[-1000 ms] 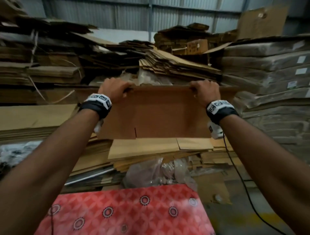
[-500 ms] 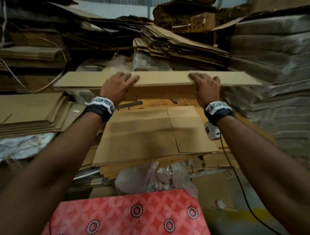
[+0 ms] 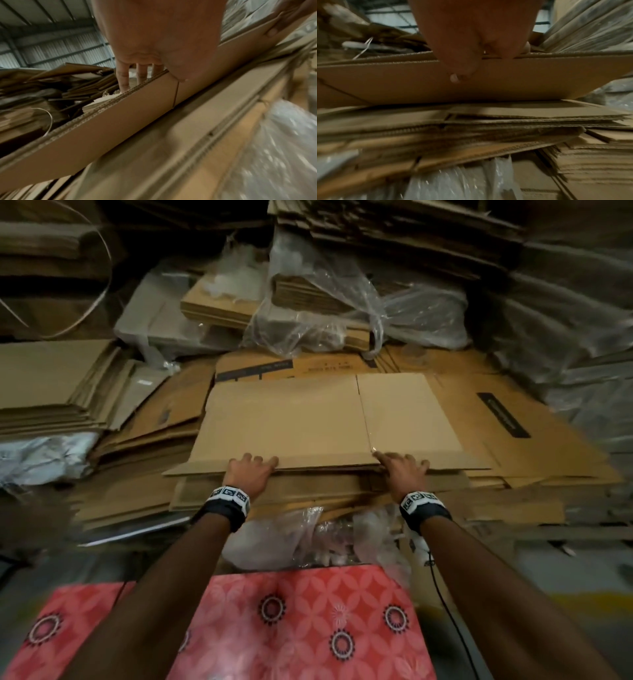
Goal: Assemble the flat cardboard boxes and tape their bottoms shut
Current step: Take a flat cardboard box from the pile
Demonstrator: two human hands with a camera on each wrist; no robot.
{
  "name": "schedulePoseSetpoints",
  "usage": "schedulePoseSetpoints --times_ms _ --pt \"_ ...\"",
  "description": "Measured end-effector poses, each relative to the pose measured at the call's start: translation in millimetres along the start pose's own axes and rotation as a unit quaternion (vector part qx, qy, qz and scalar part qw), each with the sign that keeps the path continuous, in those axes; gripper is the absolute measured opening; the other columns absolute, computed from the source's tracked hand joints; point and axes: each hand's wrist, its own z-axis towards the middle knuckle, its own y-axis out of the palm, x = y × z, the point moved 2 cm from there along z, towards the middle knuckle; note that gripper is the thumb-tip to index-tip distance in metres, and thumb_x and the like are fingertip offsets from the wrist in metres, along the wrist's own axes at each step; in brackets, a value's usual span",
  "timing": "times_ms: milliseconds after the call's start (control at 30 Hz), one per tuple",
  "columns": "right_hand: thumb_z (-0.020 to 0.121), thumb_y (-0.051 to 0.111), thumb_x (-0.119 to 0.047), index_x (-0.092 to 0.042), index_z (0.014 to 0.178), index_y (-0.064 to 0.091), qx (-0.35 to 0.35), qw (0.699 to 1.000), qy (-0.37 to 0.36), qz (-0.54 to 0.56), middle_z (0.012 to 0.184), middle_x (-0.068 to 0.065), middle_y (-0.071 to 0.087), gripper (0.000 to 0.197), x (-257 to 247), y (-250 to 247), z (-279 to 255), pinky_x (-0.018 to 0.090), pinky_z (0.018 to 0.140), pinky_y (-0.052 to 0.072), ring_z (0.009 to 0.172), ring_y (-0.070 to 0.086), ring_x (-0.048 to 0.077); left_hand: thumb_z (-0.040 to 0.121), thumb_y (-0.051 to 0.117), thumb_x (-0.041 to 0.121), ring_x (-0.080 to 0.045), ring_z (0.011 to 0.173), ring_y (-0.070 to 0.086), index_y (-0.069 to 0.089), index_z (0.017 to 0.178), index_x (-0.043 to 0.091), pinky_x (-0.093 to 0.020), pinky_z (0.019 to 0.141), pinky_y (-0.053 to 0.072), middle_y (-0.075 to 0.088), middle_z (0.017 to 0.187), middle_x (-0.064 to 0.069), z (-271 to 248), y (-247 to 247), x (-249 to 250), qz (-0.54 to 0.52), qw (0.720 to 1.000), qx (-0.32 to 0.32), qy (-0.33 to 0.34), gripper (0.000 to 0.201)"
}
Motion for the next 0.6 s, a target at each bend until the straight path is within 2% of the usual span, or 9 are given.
schedulePoseSetpoints --times_ms 100,233,333,433,600 --pt "0.095 0.052 -0.004 -0.045 0.155 0.029 -0.019 1.0 -0.007 -0.008 0.148 0.0 0.054 0.076 -2.6 0.9 6.6 0.063 0.107 0.028 0.13 0.048 0.036 0.103 0.036 0.015 -0.031 0.11 0.061 0.029 0.151 0.03 -0.039 0.073 0.049 0.064 0.126 -0.008 6.7 13.2 5.5 -0.017 1.0 -0.014 -0.003 0.05" --pt "0.09 0.065 -0.012 -0.037 0.149 0.042 -0.065 0.998 -0.004 0.02 0.134 0.007 0.064 0.069 0.1 1.3 14.5 0.058 0.102 0.038 0.125 0.055 0.035 0.101 0.039 0.015 -0.034 0.112 0.059 0.027 0.154 0.026 -0.039 0.072 0.048 0.063 0.127 -0.011 11.8 23.0 7.9 -0.018 1.0 -0.019 0.014 0.055" --pt "0.082 0.073 -0.015 -0.029 0.144 0.048 -0.09 0.995 -0.009 0.049 0.129 0.009 0.065 0.068 3.9 8.1 12.1 0.057 0.101 0.044 0.122 0.057 0.037 0.105 0.041 0.027 -0.034 0.115 0.058 0.024 0.156 0.025 -0.04 0.074 0.051 0.062 0.13 -0.012 9.5 30.4 5.3 -0.012 0.999 -0.014 0.032 0.054" --pt "0.082 0.079 -0.021 -0.024 0.143 0.049 -0.106 0.993 -0.029 0.044 0.137 0.005 0.06 0.068 7.7 11.6 6.5 0.057 0.102 0.045 0.125 0.054 0.037 0.105 0.046 0.037 -0.033 0.115 0.058 0.022 0.157 0.026 -0.042 0.077 0.052 0.06 0.132 -0.01 6.5 39.8 2.0 -0.025 0.998 -0.01 0.049 0.058" --pt "0.081 0.084 -0.022 -0.026 0.15 0.044 -0.106 0.993 -0.048 0.026 0.16 -0.001 0.043 0.08 12.6 15.9 1.2 0.052 0.106 0.048 0.135 0.049 0.035 0.103 0.05 0.042 -0.032 0.114 0.057 0.025 0.157 0.025 -0.044 0.079 0.054 0.056 0.135 -0.009 -3.1 56.4 2.3 -0.068 0.996 -0.009 0.056 0.061"
